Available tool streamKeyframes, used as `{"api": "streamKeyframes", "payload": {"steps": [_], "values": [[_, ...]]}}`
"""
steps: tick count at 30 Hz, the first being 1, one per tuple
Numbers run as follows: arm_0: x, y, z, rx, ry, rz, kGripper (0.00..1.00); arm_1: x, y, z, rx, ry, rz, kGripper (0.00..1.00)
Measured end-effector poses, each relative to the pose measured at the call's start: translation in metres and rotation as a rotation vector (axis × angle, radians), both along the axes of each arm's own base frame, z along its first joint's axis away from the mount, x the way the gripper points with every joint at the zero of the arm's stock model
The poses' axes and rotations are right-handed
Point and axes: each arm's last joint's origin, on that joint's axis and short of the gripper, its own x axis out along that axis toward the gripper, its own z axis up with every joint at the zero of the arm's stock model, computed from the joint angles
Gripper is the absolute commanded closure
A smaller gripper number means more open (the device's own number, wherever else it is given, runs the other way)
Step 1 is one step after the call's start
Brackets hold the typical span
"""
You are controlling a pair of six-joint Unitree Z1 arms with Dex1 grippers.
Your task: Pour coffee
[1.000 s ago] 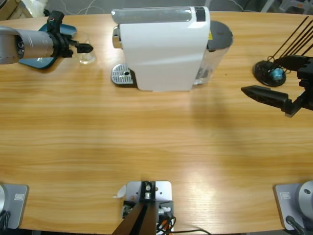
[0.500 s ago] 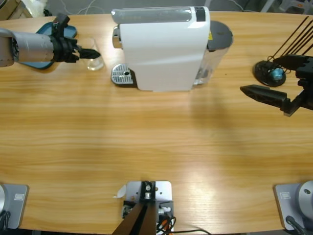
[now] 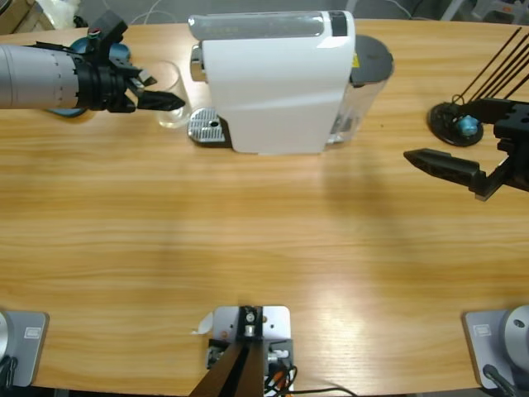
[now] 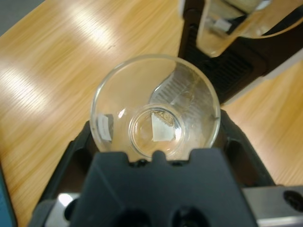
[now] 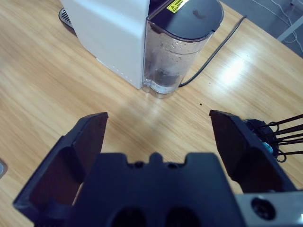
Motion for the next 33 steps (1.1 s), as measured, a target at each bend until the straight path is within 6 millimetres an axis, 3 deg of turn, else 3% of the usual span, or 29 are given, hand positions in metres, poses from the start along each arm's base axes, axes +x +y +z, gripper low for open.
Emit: {"api": "streamKeyframes", "payload": {"steps": [17, 18, 21, 22, 23, 33], "values": [[0.025, -0.028, -0.027, -0.014, 0.084, -0.087, 0.797, 0.0, 0.0, 0.0, 0.003, -0.003, 0.0, 0.064], [0.027, -0.029, -0.027, -0.016, 0.083, -0.088, 0.768, 0.0, 0.0, 0.0, 0.003, -0.003, 0.0, 0.064], [0.031, -0.032, -0.028, -0.017, 0.082, -0.09, 0.286, 0.0, 0.0, 0.0, 0.003, -0.003, 0.0, 0.063], [0.032, -0.033, -0.028, -0.018, 0.081, -0.091, 0.083, 0.0, 0.0, 0.0, 0.003, -0.003, 0.0, 0.064], [0.032, -0.034, -0.028, -0.019, 0.081, -0.093, 0.015, 0.0, 0.0, 0.0, 0.003, -0.003, 0.0, 0.064], [0.03, -0.034, -0.032, -0.004, 0.123, -0.1, 0.005, 0.001, 0.0, 0.0, 0.003, -0.003, -0.004, 0.061]]}}
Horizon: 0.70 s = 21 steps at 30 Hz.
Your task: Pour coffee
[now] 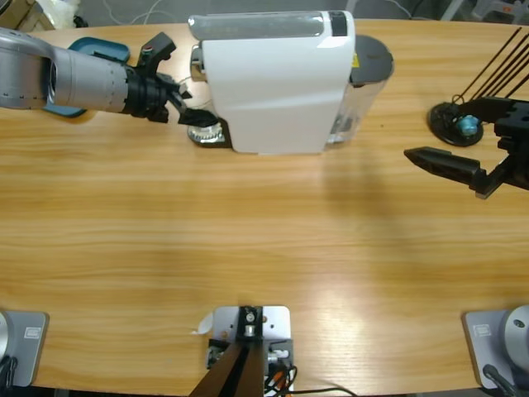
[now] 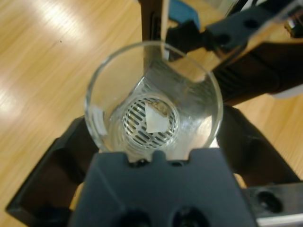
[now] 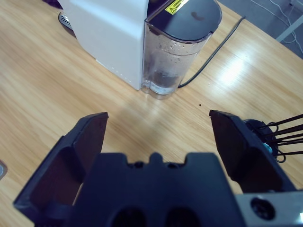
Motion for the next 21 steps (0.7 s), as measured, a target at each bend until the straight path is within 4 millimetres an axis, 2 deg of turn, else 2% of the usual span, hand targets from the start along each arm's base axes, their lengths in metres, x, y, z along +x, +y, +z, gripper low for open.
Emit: {"api": "streamKeyframes", "payload": {"steps": [6, 9, 14, 21], "values": [[-0.004, 0.001, -0.001, 0.021, 0.03, -0.005, 0.004, 0.0, 0.0, 0.0, 0.0, 0.0, 0.0, 0.059], [-0.009, 0.004, 0.006, 0.023, 0.031, -0.007, 0.004, 0.0, 0.0, 0.0, 0.0, 0.0, 0.0, 0.059], [-0.03, 0.017, 0.041, 0.012, -0.002, -0.001, 0.004, 0.001, 0.001, -0.001, -0.005, 0.005, 0.0, 0.056], [-0.075, 0.043, 0.083, 0.0, -0.002, 0.012, 0.016, 0.004, 0.004, -0.003, -0.016, 0.013, -0.001, 0.024]]}}
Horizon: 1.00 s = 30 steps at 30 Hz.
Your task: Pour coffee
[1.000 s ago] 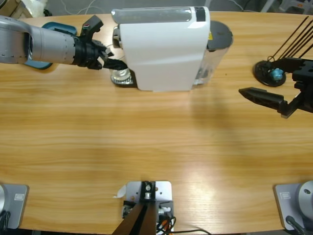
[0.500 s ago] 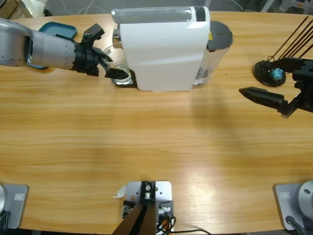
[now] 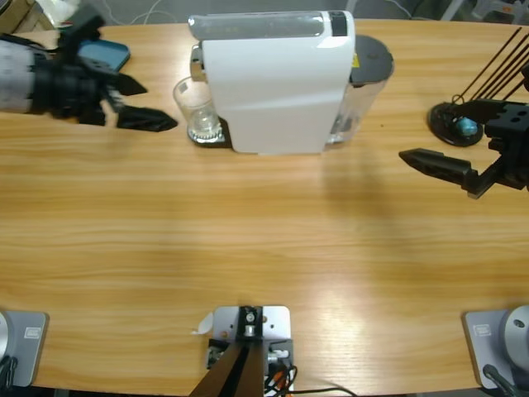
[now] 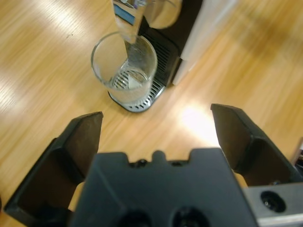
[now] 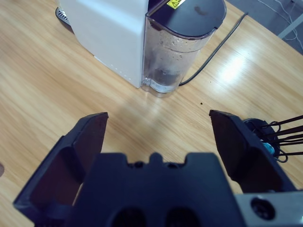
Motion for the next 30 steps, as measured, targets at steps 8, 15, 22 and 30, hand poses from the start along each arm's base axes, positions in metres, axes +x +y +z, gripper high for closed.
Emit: {"api": "streamKeyframes", "payload": {"steps": [8, 15, 22, 30], "values": [[-0.063, 0.038, 0.011, -0.042, 0.033, 0.075, 0.055, 0.0, -0.003, 0.0, -0.015, 0.031, 0.031, 1.0], [-0.073, 0.044, 0.003, -0.015, 0.041, 0.114, 0.055, 0.017, -0.007, 0.046, 0.039, -0.017, 0.024, 1.0], [-0.073, 0.044, 0.001, -0.01, 0.045, 0.114, 0.059, 0.055, 0.01, 0.089, -0.056, -0.068, 0.044, 1.0], [-0.068, 0.041, -0.005, 0.008, 0.072, 0.114, 0.059, 0.108, 0.046, 0.089, -0.208, 0.027, 0.101, 1.0]]}}
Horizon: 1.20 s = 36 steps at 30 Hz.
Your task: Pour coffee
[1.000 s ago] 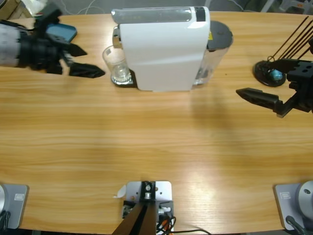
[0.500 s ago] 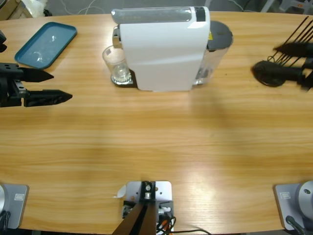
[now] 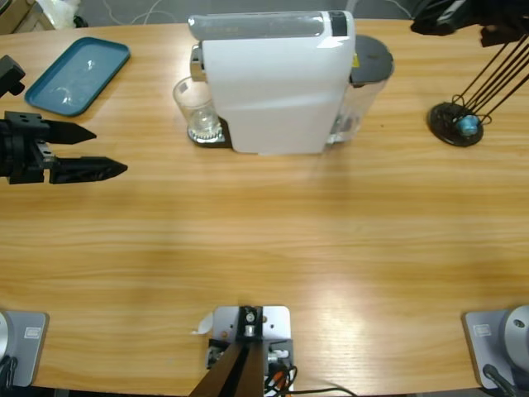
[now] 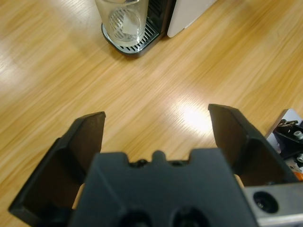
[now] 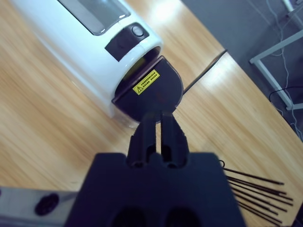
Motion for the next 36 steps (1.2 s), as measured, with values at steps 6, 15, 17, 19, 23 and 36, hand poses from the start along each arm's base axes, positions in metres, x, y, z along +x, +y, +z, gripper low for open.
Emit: {"api": "streamKeyframes", "payload": {"steps": [6, 15, 17, 19, 23, 36], "values": [[0.004, -0.002, -0.005, 0.013, 0.022, -0.001, 0.059, 0.026, 0.019, 0.006, -0.066, 0.042, 0.031, 1.0], [0.006, -0.004, -0.008, 0.021, 0.036, -0.001, 0.059, 0.053, 0.04, 0.035, -0.065, 0.037, 0.035, 1.0], [0.007, -0.004, -0.008, 0.022, 0.037, -0.001, 0.059, 0.058, 0.045, 0.035, -0.068, 0.041, 0.038, 1.0], [0.007, -0.004, -0.009, 0.023, 0.04, -0.001, 0.059, 0.062, 0.05, 0.031, -0.076, 0.052, 0.044, 1.0], [0.008, -0.005, -0.01, 0.027, 0.046, -0.001, 0.059, 0.066, 0.061, 0.022, -0.095, 0.076, 0.062, 1.0], [0.01, -0.006, -0.012, 0.031, 0.052, -0.001, 0.059, 0.064, 0.084, 0.02, -0.115, 0.097, 0.113, 1.0]]}}
